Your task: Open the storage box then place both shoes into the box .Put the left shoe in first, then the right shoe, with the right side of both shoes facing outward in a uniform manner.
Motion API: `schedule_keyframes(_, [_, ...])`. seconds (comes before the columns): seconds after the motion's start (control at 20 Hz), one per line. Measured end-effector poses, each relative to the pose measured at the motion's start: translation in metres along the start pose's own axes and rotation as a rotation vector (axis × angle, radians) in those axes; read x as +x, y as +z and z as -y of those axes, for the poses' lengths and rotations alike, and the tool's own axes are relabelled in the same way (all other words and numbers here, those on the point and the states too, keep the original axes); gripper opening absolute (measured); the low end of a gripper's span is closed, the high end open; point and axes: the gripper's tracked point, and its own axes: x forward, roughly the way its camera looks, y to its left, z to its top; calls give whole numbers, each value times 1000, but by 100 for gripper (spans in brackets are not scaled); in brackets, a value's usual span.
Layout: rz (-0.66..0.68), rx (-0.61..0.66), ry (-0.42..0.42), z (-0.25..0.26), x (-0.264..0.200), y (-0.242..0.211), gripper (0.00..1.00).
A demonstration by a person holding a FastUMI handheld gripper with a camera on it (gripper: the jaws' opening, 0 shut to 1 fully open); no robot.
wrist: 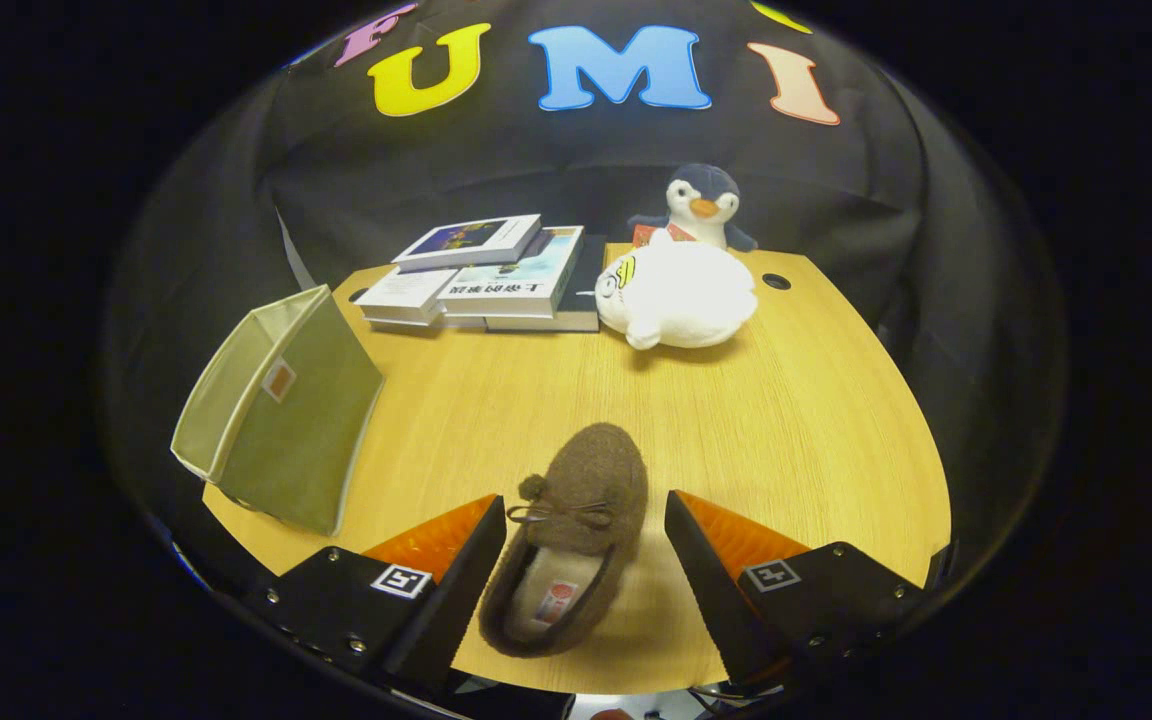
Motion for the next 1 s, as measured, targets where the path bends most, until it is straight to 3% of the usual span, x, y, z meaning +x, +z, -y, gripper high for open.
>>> schedule_keyframes(0.75, [-158, -1, -36, 28, 44, -59, 98])
schedule_keyframes(0.95, [-185, 57, -32, 25, 54, -64, 95])
schedule_keyframes(1.0, [-189, 78, -26, 24, 56, -65, 86])
